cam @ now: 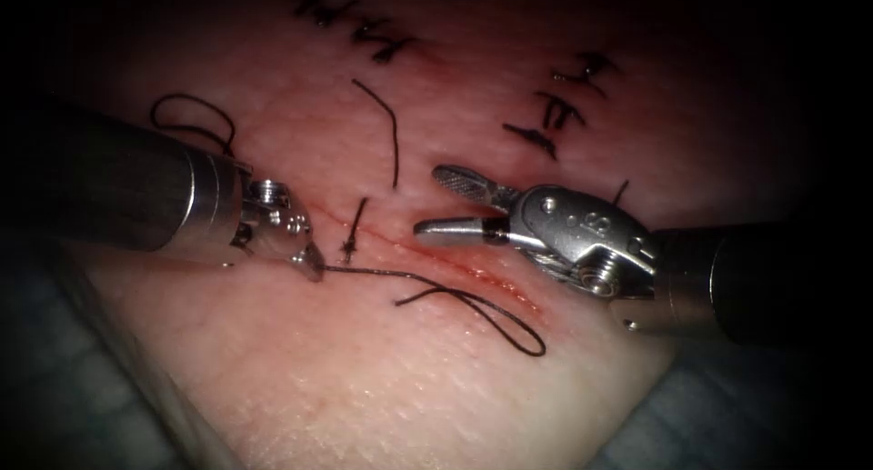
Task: Wound Closure
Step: Pick up a long length of suture with the left end-effector, then loop the suture around the right tool two times counter-clockwise
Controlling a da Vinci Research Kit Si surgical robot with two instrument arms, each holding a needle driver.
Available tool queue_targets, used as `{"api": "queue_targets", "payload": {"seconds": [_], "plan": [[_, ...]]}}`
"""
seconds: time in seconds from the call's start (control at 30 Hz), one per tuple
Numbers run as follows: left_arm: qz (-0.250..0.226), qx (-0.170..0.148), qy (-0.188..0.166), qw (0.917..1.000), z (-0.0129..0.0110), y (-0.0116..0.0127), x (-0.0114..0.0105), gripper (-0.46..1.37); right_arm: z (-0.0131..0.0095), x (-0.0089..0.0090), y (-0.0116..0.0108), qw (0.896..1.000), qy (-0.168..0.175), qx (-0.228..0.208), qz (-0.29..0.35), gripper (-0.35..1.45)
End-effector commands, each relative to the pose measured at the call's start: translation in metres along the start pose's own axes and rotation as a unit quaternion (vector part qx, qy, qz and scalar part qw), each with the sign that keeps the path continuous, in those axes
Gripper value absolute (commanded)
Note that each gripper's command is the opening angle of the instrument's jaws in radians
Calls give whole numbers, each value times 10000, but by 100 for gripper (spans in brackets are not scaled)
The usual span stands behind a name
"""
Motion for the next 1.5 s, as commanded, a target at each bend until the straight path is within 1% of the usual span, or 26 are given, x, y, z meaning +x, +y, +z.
{"api": "queue_targets", "payload": {"seconds": [0.03,0.3,0.37,0.43,0.57,0.6,0.7,0.83,0.9,1.0,1.03,1.17,1.3,1.4,1.5], "plan": [[-25,47,158,9999,-7,-1,2,-35,1,-1,1,10000,-20,5,3,60],[-110,415,657,9969,-57,-9,21,-35,-1,1,-1,9999,-102,44,6,62],[-139,501,764,9957,-69,-11,25,-35,-3,3,0,9999,-105,51,17,61],[-159,609,868,9942,-87,-13,32,-35,-6,8,2,9999,-95,62,41,62],[-198,635,962,9931,-102,-12,37,-35,-14,17,7,10000,11,57,30,58],[-187,624,1042,9924,-106,-11,38,-35,-18,21,9,10000,61,46,53,59],[-205,672,1114,9913,-115,-8,40,-35,-23,29,10,9999,140,41,90,62],[-273,755,1280,9885,-131,-9,46,-35,-25,36,7,9999,30,102,112,69],[-356,813,1430,9857,-146,-12,52,-35,-27,39,5,9998,-23,139,122,73],[-402,893,1562,9829,-163,-16,58,-35,-29,43,2,9998,-18,166,133,77],[-457,916,1651,9810,-173,-18,60,-35,-31,46,2,9997,-13,193,140,76],[-500,978,1767,9781,-196,-16,64,-35,-38,52,0,9996,-8,246,160,78],[-504,1050,1780,9771,-206,-10,63,-35,-44,56,-3,9995,-5,283,168,80],[-514,1062,1789,9768,-209,-7,62,-35,-45,59,-6,9994,-3,293,178,79],[-486,1071,1809,9764,-212,-2,60,-35,-44,64,-3,9996,2,279,55,77]]}}
